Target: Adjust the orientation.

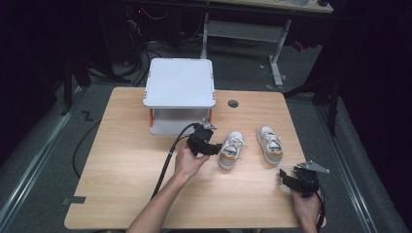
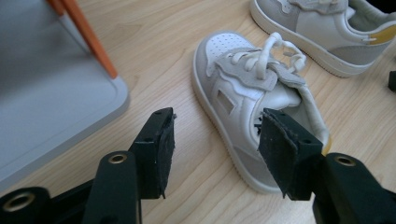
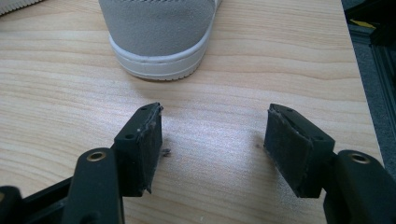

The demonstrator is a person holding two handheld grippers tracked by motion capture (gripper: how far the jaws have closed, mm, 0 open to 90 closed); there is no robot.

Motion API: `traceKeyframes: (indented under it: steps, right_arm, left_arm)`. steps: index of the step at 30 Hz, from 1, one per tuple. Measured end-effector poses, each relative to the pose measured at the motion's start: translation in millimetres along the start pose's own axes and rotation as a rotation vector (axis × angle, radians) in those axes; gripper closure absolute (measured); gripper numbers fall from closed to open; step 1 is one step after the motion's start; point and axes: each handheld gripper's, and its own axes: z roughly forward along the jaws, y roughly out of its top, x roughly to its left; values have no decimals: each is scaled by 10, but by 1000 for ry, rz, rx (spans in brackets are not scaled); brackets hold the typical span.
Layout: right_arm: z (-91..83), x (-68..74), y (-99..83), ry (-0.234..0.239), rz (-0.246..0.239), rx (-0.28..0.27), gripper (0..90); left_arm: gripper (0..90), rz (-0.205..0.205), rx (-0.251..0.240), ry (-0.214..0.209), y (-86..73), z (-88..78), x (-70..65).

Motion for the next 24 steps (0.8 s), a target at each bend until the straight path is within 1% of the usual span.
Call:
traceKeyframes:
  steps: [2,3,4,6,8,11,13,15,17,19,20,21,22,23,24]
  right_arm:
    - [0,0,0,0,0,0,368]
    - [0,0,0,0,0,0,368]
    - [0,0,0,0,0,0,368]
    - [0,0,0,0,0,0,368]
    - [0,0,0,0,0,0,369]
    - [0,0,0,1,-1,0,369]
    - [0,1,0,1,0,0,368]
    - [0,1,0,1,0,0,368]
    - [-1,1,0,1,0,0,368]
    - [-1,0,-1,1,-1,0,368]
    - [-1,0,-1,1,-1,0,368]
    - [-1,1,-1,1,-1,0,368]
    - [-1,1,-1,1,-1,0,368]
    - [0,1,0,1,0,0,369]
    - [0,1,0,1,0,0,368]
  left_arm:
    - [457,15,9,-4,32,67,-48]
    - [459,27,24,-8,59,132,-93]
    - [460,33,32,-6,70,166,-109]
    - [466,32,37,-8,75,197,-119]
    - [469,35,53,-10,82,255,-135]
    - [474,47,74,6,80,342,-153]
    - [489,42,85,-2,82,392,-146]
    - [504,43,90,-3,81,409,-147]
    - [532,43,97,0,81,441,-154]
    - [579,38,101,-7,80,469,-155]
    - [579,31,102,-14,80,477,-157]
    - [599,30,104,-16,79,480,-161]
    - [646,35,108,-18,77,487,-170]
    - [669,35,108,-18,77,487,-170]
    - [682,38,112,-7,82,483,-176]
